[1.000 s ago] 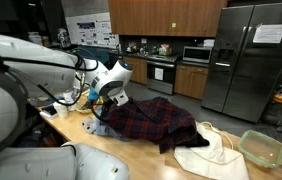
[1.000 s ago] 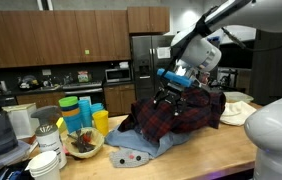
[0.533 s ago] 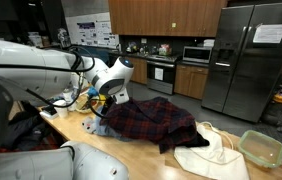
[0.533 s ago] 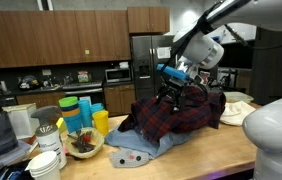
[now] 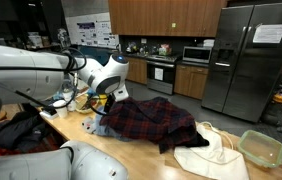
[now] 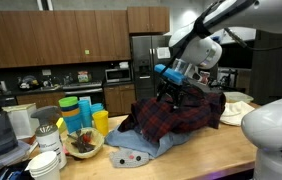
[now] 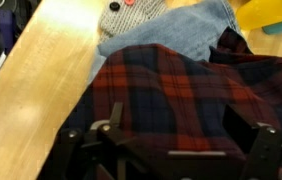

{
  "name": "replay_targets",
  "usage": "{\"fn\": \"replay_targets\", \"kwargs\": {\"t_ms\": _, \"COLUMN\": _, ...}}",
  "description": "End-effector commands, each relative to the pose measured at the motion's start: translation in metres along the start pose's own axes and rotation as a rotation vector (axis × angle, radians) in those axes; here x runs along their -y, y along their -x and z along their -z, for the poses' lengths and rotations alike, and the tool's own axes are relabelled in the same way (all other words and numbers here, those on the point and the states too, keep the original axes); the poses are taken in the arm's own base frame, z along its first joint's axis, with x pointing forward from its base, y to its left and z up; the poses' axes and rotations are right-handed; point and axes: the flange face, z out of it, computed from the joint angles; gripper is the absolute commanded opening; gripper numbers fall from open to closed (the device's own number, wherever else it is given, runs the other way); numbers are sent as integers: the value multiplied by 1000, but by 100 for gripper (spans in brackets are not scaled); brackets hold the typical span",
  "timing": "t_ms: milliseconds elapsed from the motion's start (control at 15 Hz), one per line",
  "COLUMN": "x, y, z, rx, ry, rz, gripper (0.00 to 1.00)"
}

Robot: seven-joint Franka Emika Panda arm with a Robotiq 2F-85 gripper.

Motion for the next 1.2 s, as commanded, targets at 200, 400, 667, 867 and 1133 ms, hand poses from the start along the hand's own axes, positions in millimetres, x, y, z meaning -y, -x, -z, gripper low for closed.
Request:
{"fn": "replay_targets", "kwargs": {"t_ms": 200, "x": -8, "y": 16, "z": -22, "rx": -305, "ry": 89, "rz": 40, "gripper": 100}}
{"fn": "replay_targets", "kwargs": {"t_ms": 400, "x": -17, "y": 29, "z": -35, "rx": -345, "ry": 145, "rz": 53, "gripper": 100}}
{"fn": "replay_targets", "kwargs": {"t_ms": 667, "x": -33, "y": 46, "z": -38, "rx": -357, "ry": 190, "rz": 66, "gripper": 100}}
{"fn": "replay_targets", "kwargs": {"t_ms": 867, "x": -45, "y": 58, "z": -39, "rx": -353, "ry": 221, "rz": 75, "gripper": 100}}
{"fn": "replay_targets", "kwargs": {"t_ms": 1133, "x": -51, "y": 65, "z": -46, "rx": -385, "ry": 243, "rz": 81, "gripper": 100}}
